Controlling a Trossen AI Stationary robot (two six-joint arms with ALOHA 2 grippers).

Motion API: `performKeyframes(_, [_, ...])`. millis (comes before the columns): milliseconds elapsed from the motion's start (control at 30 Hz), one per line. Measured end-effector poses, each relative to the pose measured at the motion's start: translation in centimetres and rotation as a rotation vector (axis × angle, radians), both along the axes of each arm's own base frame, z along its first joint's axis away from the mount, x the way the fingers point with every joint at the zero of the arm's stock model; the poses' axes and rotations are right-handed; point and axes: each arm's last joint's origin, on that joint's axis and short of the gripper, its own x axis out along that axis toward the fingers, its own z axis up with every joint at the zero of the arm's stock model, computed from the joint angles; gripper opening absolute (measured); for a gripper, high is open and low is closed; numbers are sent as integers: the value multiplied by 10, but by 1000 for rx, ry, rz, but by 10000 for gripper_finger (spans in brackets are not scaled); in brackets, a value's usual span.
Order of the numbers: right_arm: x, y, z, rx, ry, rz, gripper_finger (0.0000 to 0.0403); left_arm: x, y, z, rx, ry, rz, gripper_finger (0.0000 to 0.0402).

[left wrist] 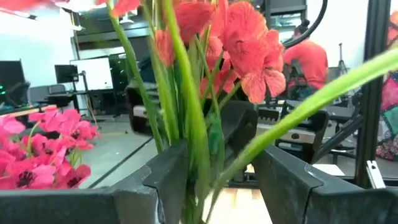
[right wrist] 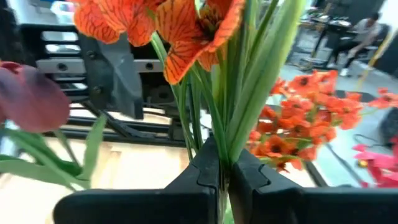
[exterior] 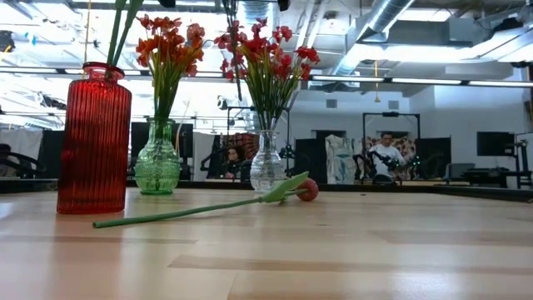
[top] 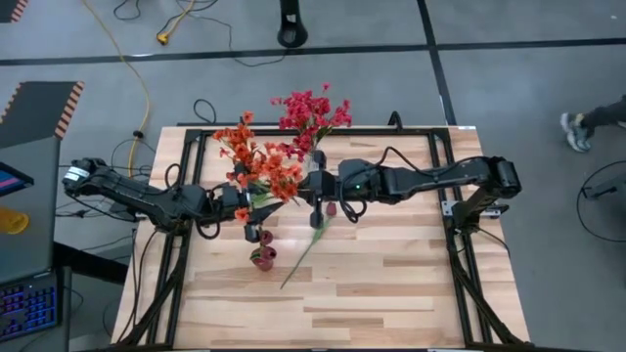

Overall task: Sort flowers into vase by color
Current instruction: Put the orange flower into the green vase

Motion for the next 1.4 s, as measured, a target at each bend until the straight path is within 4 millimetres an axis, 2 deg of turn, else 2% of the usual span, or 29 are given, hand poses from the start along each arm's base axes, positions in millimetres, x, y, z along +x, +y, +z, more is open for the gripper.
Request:
performKeyframes(633, [-13,2,13,-37,-3,-125,40,0,1,0,-7,1,31,169])
performKeyframes(1033, [-14,12,14,-36,-6,-91,40,0,1,0,-8,-8,29,169])
performKeyframes(1400, [-13,15,14,-7,-13,18,40,0,0,1,-4,-20,-5,169])
